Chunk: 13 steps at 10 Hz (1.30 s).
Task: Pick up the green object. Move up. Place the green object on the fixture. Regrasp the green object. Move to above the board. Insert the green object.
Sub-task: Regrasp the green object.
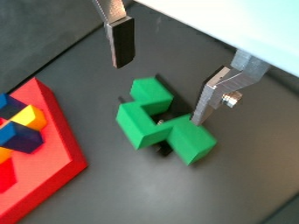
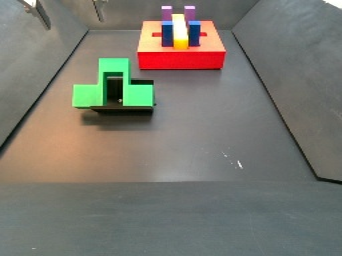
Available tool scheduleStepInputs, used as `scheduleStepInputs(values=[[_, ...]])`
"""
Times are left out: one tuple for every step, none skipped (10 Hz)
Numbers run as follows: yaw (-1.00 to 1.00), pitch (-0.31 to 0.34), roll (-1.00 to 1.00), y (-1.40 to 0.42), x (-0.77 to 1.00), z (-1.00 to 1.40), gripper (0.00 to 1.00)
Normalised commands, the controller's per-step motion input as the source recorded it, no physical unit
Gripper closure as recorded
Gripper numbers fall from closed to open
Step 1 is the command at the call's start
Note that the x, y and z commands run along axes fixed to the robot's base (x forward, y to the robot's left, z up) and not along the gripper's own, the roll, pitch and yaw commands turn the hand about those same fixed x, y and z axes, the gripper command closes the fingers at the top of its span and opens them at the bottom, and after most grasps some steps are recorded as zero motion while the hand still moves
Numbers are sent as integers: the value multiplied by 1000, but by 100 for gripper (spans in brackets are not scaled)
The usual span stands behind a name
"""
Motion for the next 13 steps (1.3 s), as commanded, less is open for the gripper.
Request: scheduleStepInputs(values=[[374,517,1000,-3,123,169,0],[363,489,951,-37,174,177,0],[343,454,874,-80,226,183,0],[349,454,894,-69,226,166,0],[349,454,889,-77,220,149,0],[346,437,883,-91,220,137,0],[337,417,863,-109,234,129,0],[346,420,883,-100,200,106,0],[346,423,894,-97,214,97,0],[329,360,823,-146,294,106,0],[320,329,791,-160,289,77,0],[314,311,771,-160,274,66,0],[311,306,757,-157,274,51,0]])
